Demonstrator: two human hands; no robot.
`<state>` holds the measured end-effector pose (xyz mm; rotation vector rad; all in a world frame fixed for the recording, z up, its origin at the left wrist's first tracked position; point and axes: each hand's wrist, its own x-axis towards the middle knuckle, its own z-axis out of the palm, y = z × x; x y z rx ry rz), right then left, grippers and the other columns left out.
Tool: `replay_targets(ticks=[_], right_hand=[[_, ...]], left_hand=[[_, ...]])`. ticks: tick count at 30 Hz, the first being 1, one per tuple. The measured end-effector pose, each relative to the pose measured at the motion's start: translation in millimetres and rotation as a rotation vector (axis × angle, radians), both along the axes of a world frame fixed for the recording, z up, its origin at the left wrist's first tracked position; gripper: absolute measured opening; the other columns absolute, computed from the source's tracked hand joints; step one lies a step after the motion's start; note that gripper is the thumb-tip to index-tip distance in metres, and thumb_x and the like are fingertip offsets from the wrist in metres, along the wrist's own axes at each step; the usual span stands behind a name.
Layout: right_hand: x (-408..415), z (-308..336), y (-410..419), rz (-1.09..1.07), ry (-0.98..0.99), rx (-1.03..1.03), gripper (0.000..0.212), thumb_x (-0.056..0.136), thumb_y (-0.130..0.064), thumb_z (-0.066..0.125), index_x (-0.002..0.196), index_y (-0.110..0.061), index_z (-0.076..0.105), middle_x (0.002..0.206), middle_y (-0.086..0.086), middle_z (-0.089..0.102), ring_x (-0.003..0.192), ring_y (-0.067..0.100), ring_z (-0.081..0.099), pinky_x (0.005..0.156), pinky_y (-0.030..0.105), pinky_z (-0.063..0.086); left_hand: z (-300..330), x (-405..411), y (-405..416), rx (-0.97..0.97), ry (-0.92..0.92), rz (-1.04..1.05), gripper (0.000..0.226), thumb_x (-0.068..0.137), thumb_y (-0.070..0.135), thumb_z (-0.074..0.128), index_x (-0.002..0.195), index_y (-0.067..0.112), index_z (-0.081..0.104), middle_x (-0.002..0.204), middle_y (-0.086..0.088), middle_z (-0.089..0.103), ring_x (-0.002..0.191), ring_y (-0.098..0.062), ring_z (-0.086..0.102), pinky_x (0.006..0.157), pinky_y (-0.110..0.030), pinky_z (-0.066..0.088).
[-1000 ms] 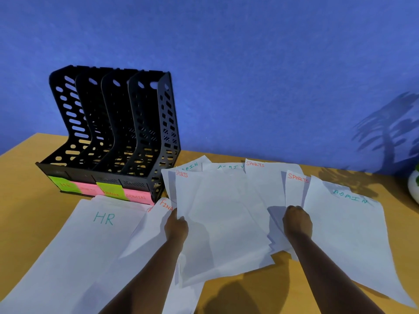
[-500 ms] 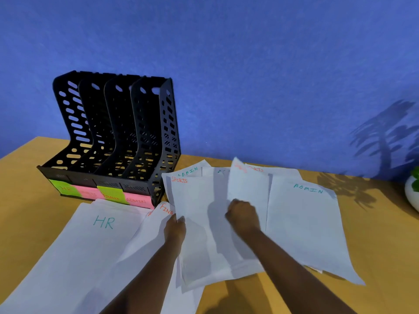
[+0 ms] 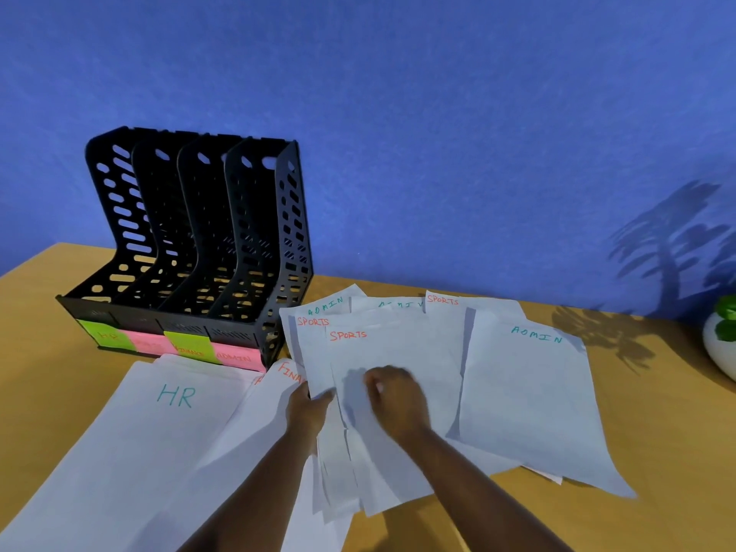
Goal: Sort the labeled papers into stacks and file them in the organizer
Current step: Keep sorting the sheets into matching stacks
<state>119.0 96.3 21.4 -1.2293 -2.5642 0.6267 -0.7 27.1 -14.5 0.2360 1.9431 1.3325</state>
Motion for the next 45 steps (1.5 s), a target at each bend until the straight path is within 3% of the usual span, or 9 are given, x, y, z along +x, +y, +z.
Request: replay_targets(ticks=[2,4,8,15,19,24,31,35,45], right_hand=[[25.3,-7.8,26.6,-0.153,-0.107,0.053,0.039,0.097,-0.033,0.035,0.131,-0.020,0.049,0.138,0.004,0.051,0.129,0.020,0.042,0.102,0.029,0.036],[56.4,-20.0,47.9,-0.248,-0.278,-0.012,0.055,0.098,-0.044,0.027,0.147,-0.022,0.020,0.156,-0.003,0.023,0.144,0.020,0.018,0.114,0.042,0.022],[115.4,-40.8,72.4,-0.280,-0.415,-0.215,0.068,0.096,-0.052,0.024,0.149,-0.024,-0.009,0.159,-0.007,-0.007,0.147,0.019,-0.003,0.114,0.059,0.007],[187.9,-40.9,95.0,-0.395,-0.397,-0.259,0.070,0.092,-0.059,0.026,0.148,-0.030,-0.003,0.159,-0.007,-0.007,0.147,0.018,-0.005,0.117,0.056,0.002],[192.6,-36.3,105.8,-0.466,-0.455,-0.106,0.062,0.094,-0.055,0.027,0.148,-0.027,0.012,0.159,-0.008,0.006,0.147,0.019,0.006,0.112,0.060,0.011],[154.7,-41.4,94.5,-0.162,-0.392,0.185,0.047,0.095,-0.036,0.042,0.140,-0.024,0.038,0.151,-0.006,0.034,0.144,0.011,0.021,0.116,0.045,0.012],[121.0,-54.6,92.5,-0.094,-0.418,-0.082,0.084,0.086,-0.053,0.050,0.150,-0.023,0.004,0.160,0.003,-0.004,0.148,0.022,0.001,0.116,0.050,0.013],[113.9,-62.0,91.6,-0.110,-0.497,-0.128,0.094,0.088,-0.050,0.049,0.148,-0.014,-0.013,0.157,0.009,-0.020,0.146,0.028,-0.015,0.116,0.056,0.001],[119.3,-64.2,97.7,-0.192,-0.305,-0.170,0.091,0.087,-0.054,0.049,0.149,-0.012,-0.002,0.160,0.003,-0.005,0.148,0.021,-0.001,0.118,0.049,0.001]], left_hand=[[-1.2,-0.3,0.5,-0.037,0.033,-0.004,0.035,0.089,0.010,0.058,0.123,0.003,0.054,0.129,-0.019,0.058,0.118,-0.039,0.053,0.105,-0.052,0.041],[-1.9,-0.3,1.6,-0.057,0.051,0.005,0.035,0.091,0.011,0.056,0.124,0.003,0.052,0.131,-0.018,0.057,0.120,-0.039,0.052,0.105,-0.051,0.041],[-3.7,0.7,4.6,-0.078,0.078,0.044,0.035,0.093,0.010,0.050,0.128,0.004,0.050,0.134,-0.017,0.055,0.123,-0.038,0.049,0.104,-0.045,0.040],[-2.1,1.5,4.1,-0.084,0.097,0.094,0.034,0.094,0.014,0.049,0.126,0.004,0.051,0.131,-0.017,0.056,0.120,-0.036,0.052,0.098,-0.040,0.043],[0.8,2.6,2.2,-0.032,0.116,0.071,0.053,0.077,0.027,0.073,0.123,0.006,0.055,0.123,-0.016,0.063,0.114,-0.036,0.057,0.101,-0.047,0.046],[2.2,4.1,6.3,-0.132,0.176,0.059,0.077,0.058,0.013,0.087,0.121,0.006,0.043,0.122,-0.017,0.060,0.115,-0.040,0.054,0.097,-0.048,0.046],[-1.4,-2.3,2.1,-0.145,0.218,0.130,0.035,0.086,0.010,0.062,0.120,0.002,0.056,0.124,-0.019,0.062,0.114,-0.038,0.057,0.095,-0.043,0.046],[-1.6,-2.5,3.5,-0.178,0.238,0.106,0.033,0.094,0.009,0.047,0.127,0.004,0.052,0.132,-0.017,0.056,0.121,-0.037,0.051,0.101,-0.043,0.041],[-3.6,-4.3,4.4,-0.191,0.227,0.062,0.036,0.097,0.011,0.041,0.133,0.007,0.045,0.138,-0.015,0.051,0.126,-0.036,0.047,0.104,-0.043,0.040]])
